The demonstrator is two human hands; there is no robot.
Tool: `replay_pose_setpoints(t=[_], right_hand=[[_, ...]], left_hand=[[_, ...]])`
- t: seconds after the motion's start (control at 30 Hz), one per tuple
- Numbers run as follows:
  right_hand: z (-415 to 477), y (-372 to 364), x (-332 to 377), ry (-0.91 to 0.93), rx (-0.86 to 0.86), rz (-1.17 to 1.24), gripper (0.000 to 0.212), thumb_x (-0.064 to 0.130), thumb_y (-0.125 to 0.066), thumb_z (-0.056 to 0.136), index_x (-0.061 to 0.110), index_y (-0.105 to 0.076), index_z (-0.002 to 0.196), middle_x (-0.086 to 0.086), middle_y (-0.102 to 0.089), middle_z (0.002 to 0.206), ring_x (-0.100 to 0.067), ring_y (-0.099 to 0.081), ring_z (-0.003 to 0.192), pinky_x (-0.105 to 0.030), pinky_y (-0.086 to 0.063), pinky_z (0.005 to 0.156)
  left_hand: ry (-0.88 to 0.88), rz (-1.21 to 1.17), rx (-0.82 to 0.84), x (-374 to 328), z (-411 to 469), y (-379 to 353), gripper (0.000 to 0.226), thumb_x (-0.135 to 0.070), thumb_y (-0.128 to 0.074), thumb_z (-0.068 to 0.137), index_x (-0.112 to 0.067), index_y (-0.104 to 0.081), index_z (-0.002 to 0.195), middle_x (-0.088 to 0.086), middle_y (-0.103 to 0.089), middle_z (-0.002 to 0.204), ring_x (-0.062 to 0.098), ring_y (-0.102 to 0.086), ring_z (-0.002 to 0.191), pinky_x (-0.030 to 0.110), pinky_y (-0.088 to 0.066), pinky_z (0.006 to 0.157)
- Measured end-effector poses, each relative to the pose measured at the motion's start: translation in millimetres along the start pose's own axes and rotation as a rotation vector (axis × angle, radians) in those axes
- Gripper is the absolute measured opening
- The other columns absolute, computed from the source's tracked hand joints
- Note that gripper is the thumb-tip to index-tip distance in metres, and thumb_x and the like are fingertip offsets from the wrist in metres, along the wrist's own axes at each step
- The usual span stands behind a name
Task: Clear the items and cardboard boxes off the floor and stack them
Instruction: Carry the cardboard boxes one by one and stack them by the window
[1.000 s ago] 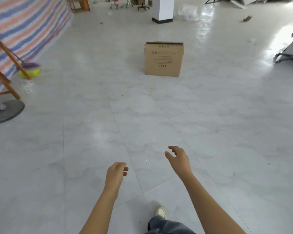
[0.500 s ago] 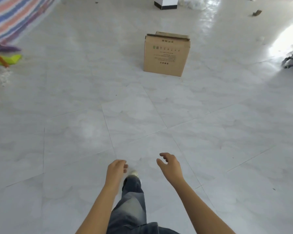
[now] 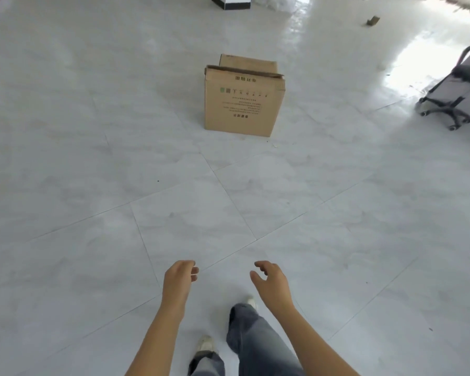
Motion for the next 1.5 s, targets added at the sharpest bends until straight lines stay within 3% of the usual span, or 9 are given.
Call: replay_pose_setpoints(t=[0.1, 0.23, 0.37, 0.53, 0.83, 0.97, 1.13, 1.2, 1.5], right_hand=[[49.4, 9.5, 8.0, -0.015, 0.008, -0.02, 0.034, 0.025, -0.05, 0.094, 0.016, -0.052, 0.127, -0.004, -0.051, 0.127, -0.016, -0.048, 0.115, -0.019, -0.037, 0.087], [134.2, 38.7, 33.2, -0.001, -0.017, 0.046, 0.035, 0.022, -0.052, 0.093, 0.014, -0.052, 0.127, -0.006, -0.051, 0.127, -0.016, -0.049, 0.114, -0.018, -0.035, 0.085], [237.1, 102.6, 89.9, 0.061, -0.115, 0.177, 0.035, 0.02, -0.053, 0.093, 0.011, -0.052, 0.127, -0.008, -0.051, 0.127, -0.017, -0.052, 0.106, -0.02, -0.035, 0.081], [328.5, 160.0, 143.0, 0.131, -0.143, 0.245, 0.034, 0.019, -0.053, 0.092, 0.013, -0.053, 0.125, -0.004, -0.052, 0.126, -0.014, -0.049, 0.114, -0.019, -0.036, 0.086], [463.8, 172.7, 179.4, 0.0, -0.023, 0.28, 0.033, 0.019, -0.053, 0.091, 0.012, -0.054, 0.124, -0.005, -0.06, 0.111, -0.014, -0.054, 0.09, -0.022, -0.041, 0.074], [541.3, 178.7, 221.5, -0.005, -0.01, 0.261, 0.033, 0.019, -0.053, 0.091, 0.011, -0.054, 0.123, -0.001, -0.057, 0.102, -0.015, -0.053, 0.089, -0.023, -0.041, 0.071], [626.9, 199.4, 276.4, -0.04, -0.069, 0.265, 0.032, 0.019, -0.053, 0.091, 0.012, -0.055, 0.122, -0.001, -0.057, 0.108, -0.013, -0.054, 0.09, -0.018, -0.04, 0.066], [651.9, 205.1, 291.4, -0.051, -0.075, 0.263, 0.031, 0.019, -0.053, 0.091, 0.013, -0.055, 0.121, -0.002, -0.058, 0.11, -0.013, -0.055, 0.09, -0.015, -0.04, 0.063], [756.3, 234.2, 296.7, -0.218, -0.098, 0.214, 0.032, 0.019, -0.053, 0.091, 0.012, -0.056, 0.122, -0.005, -0.06, 0.116, -0.015, -0.055, 0.092, -0.023, -0.041, 0.077]], left_hand=[[0.062, 0.061, 0.049, -10.8, 32.3, -31.1, 0.017, -0.011, -0.049, 0.092, -0.011, -0.056, 0.076, 0.008, -0.06, 0.081, 0.02, -0.054, 0.073, 0.03, -0.038, 0.068], [0.015, 0.114, 0.022, -70.7, 91.5, -64.3, 0.017, -0.011, -0.049, 0.092, -0.011, -0.056, 0.077, 0.006, -0.06, 0.08, 0.017, -0.054, 0.071, 0.026, -0.039, 0.064], [-0.065, 0.11, -0.015, -153.9, 147.4, -106.1, 0.017, -0.01, -0.049, 0.092, -0.012, -0.056, 0.077, 0.006, -0.061, 0.08, 0.017, -0.055, 0.072, 0.029, -0.039, 0.067], [-0.16, 0.105, 0.015, -245.8, 198.8, -176.8, 0.015, -0.012, -0.049, 0.092, -0.012, -0.059, 0.081, 0.005, -0.063, 0.084, 0.019, -0.058, 0.077, 0.031, -0.038, 0.079], [-0.024, 0.14, 0.001, -311.6, 315.4, -227.2, 0.019, -0.007, -0.047, 0.093, -0.009, -0.057, 0.077, 0.009, -0.062, 0.082, 0.026, -0.057, 0.081, 0.033, -0.04, 0.08], [-0.057, 0.12, 0.013, -385.0, 391.2, -244.3, 0.02, -0.008, -0.048, 0.094, -0.012, -0.055, 0.075, 0.005, -0.06, 0.08, 0.024, -0.056, 0.08, 0.033, -0.039, 0.081], [-0.165, 0.104, 0.027, -490.8, 468.4, -262.8, 0.019, -0.01, -0.049, 0.093, -0.012, -0.057, 0.076, 0.006, -0.061, 0.081, 0.018, -0.056, 0.073, 0.031, -0.04, 0.077], [-0.173, 0.1, 0.033, -519.5, 496.4, -273.0, 0.019, -0.01, -0.049, 0.092, -0.011, -0.057, 0.075, 0.007, -0.061, 0.081, 0.017, -0.056, 0.071, 0.03, -0.04, 0.068], [-0.007, 0.232, 0.148, -550.9, 580.1, -335.5, 0.018, -0.01, -0.048, 0.092, -0.01, -0.056, 0.076, 0.009, -0.06, 0.083, 0.02, -0.054, 0.073, 0.027, -0.038, 0.062]])
Point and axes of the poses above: each hand's wrist, its own z-axis towards the middle knuckle, its own y-axis out of the back of the hand, x = y × z, the point moved 4 cm from there along z, towards the middle knuckle
